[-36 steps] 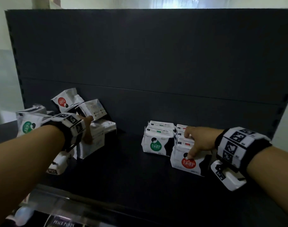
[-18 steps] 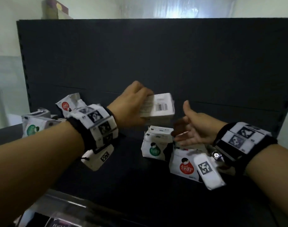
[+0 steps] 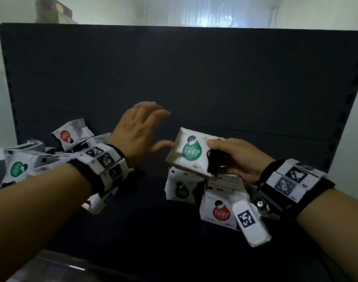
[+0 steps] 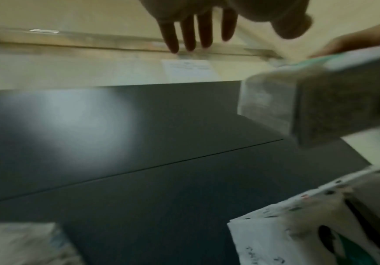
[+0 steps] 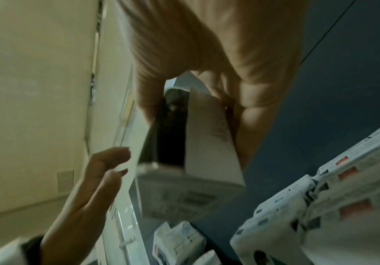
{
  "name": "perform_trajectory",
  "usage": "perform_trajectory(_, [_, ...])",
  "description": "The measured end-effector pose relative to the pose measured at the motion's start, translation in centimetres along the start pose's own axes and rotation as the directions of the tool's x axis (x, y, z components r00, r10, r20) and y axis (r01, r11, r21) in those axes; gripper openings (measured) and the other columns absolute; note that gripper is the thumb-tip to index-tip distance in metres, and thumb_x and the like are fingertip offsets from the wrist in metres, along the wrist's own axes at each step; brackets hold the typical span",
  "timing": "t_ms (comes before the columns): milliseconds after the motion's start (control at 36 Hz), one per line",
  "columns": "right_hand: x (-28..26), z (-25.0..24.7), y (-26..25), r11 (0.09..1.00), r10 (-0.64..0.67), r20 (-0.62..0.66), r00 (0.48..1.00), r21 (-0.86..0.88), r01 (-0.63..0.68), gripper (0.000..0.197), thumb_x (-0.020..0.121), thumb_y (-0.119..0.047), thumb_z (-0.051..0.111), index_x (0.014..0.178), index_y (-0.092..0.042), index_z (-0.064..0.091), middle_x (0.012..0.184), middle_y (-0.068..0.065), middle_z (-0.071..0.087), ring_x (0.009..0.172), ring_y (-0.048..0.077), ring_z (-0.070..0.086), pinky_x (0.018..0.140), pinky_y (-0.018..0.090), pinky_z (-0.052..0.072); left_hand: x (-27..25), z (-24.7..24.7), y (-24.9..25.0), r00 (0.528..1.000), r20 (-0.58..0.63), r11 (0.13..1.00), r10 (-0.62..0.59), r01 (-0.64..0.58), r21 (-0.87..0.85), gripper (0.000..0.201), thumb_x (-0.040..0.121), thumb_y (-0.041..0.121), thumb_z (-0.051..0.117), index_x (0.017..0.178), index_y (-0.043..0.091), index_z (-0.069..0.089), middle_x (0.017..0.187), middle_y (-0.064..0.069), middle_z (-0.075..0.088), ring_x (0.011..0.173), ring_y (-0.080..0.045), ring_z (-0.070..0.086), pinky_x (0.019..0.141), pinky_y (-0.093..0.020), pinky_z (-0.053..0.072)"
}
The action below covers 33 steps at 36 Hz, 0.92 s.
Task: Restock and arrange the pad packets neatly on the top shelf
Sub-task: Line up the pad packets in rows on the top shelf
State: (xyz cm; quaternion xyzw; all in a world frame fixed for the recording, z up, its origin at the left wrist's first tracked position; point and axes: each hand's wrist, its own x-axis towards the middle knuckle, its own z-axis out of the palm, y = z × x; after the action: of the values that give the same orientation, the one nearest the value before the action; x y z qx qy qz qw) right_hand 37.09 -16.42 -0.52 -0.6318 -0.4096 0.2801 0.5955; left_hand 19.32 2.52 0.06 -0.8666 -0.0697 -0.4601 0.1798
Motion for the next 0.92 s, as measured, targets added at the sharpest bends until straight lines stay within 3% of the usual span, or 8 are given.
perform_trajectory(83, [0.6, 1.4, 0.7, 0.965, -0.02, 0.038, 0.999, -0.259, 0.029, 0.025, 0.082, -0.027, 0.071, 0.075, -0.003, 0.07, 0.08, 0.017, 0.068, 0.073, 0.026, 0.062, 0.067, 0.034, 0.049, -0.2, 0.3, -2.4, 0.961, 0.107, 0.967, -0.254, 0.25, 0.054, 0.065, 0.081, 0.058, 0.058, 0.128, 0.013, 0.053, 0.125, -0.013, 0.051, 0.118, -0.033, 0.046, 0.096, -0.045, 0.04])
perform_trajectory(167, [1.4, 3.4, 1.9, 0.823, -0.09, 0.008, 0.996, -0.562, 0.079, 0.041, 0.071, -0.04, 0.078, 0.09, -0.006, 0.065, 0.091, 0.011, 0.069, 0.079, 0.021, 0.064, 0.066, 0.032, 0.047, -0.8, 0.8, -4.2, 0.862, 0.299, 0.909, -0.409, 0.412, 0.054, 0.06, 0.081, 0.057, 0.059, 0.124, 0.016, 0.051, 0.123, -0.01, 0.051, 0.114, -0.031, 0.048, 0.095, -0.044, 0.043])
perform_trajectory(306, [1.8, 5.5, 3.9, 0.635, -0.103, 0.002, 0.995, -0.769, 0.067, 0.054, 0.07, -0.05, 0.076, 0.102, -0.019, 0.047, 0.099, -0.002, 0.057, 0.083, 0.01, 0.056, 0.06, 0.024, 0.042, -3.0, 1.6, -4.5, 0.394, 0.85, 0.911, -0.35, 0.356, 0.21, 0.06, 0.085, 0.054, 0.059, 0.133, 0.021, 0.048, 0.136, 0.001, 0.051, 0.123, -0.019, 0.049, 0.104, -0.03, 0.037])
perform_trajectory(361, [1.8, 5.7, 4.5, 0.605, -0.046, 0.012, 0.999, -0.796, 0.037, 0.056, 0.072, -0.053, 0.074, 0.106, -0.02, 0.044, 0.097, -0.005, 0.056, 0.081, 0.008, 0.055, 0.058, 0.022, 0.039, -3.4, 1.4, -4.8, 0.3, 0.881, 0.918, -0.365, 0.273, 0.287, 0.057, 0.089, 0.05, 0.054, 0.138, 0.022, 0.045, 0.141, 0.002, 0.046, 0.128, -0.017, 0.045, 0.102, -0.024, 0.032])
perform_trajectory(500, [1.5, 6.1, 4.9, 0.413, 0.065, 0.038, 0.997, -0.91, 0.008, 0.056, 0.073, -0.053, 0.073, 0.105, -0.02, 0.041, 0.088, -0.011, 0.049, 0.074, 0.005, 0.049, 0.056, 0.022, 0.037, -2.7, -0.4, -8.6, 0.383, 0.775, 0.861, -0.503, 0.297, 0.412, 0.046, 0.094, 0.038, 0.052, 0.136, 0.023, 0.045, 0.14, -0.001, 0.047, 0.127, -0.019, 0.046, 0.101, -0.025, 0.034])
perform_trajectory(667, [1.6, 7.0, 2.9, 0.081, 0.181, 0.048, 0.982, -0.996, 0.034, 0.058, 0.075, -0.042, 0.075, 0.12, -0.015, 0.049, 0.124, 0.007, 0.046, 0.108, 0.025, 0.053, 0.09, 0.033, 0.049, -3.0, -3.4, -13.0, 0.381, 0.695, 0.786, -0.61, 0.401, 0.47, 0.042, 0.089, 0.027, 0.064, 0.127, 0.012, 0.055, 0.124, -0.009, 0.062, 0.112, -0.025, 0.059, 0.079, -0.017, 0.048])
perform_trajectory(806, [2.8, 10.4, -1.0, 0.179, 0.08, 0.148, 0.986, -0.975, 0.132, 0.058, 0.081, -0.053, 0.066, 0.127, -0.022, 0.05, 0.124, 0.002, 0.048, 0.105, 0.019, 0.053, 0.09, 0.032, 0.048, -4.3, -5.9, -15.0, 0.359, 0.651, 0.741, -0.669, 0.398, 0.541, 0.039, 0.093, 0.026, 0.057, 0.129, 0.012, 0.056, 0.132, -0.005, 0.056, 0.122, -0.02, 0.051, 0.085, -0.021, 0.041])
perform_trajectory(917, [5.4, 15.3, -3.1, 0.309, -0.007, 0.205, 0.979, -0.93, 0.197, 0.057, 0.084, -0.049, 0.064, 0.118, -0.003, 0.062, 0.12, 0.016, 0.063, 0.106, 0.03, 0.06, 0.094, 0.042, 0.05, -5.9, -6.7, -15.8, 0.333, 0.662, 0.737, -0.672, 0.388, 0.553, 0.044, 0.093, 0.032, 0.056, 0.132, 0.013, 0.053, 0.134, -0.002, 0.055, 0.124, -0.018, 0.05, 0.088, -0.022, 0.041])
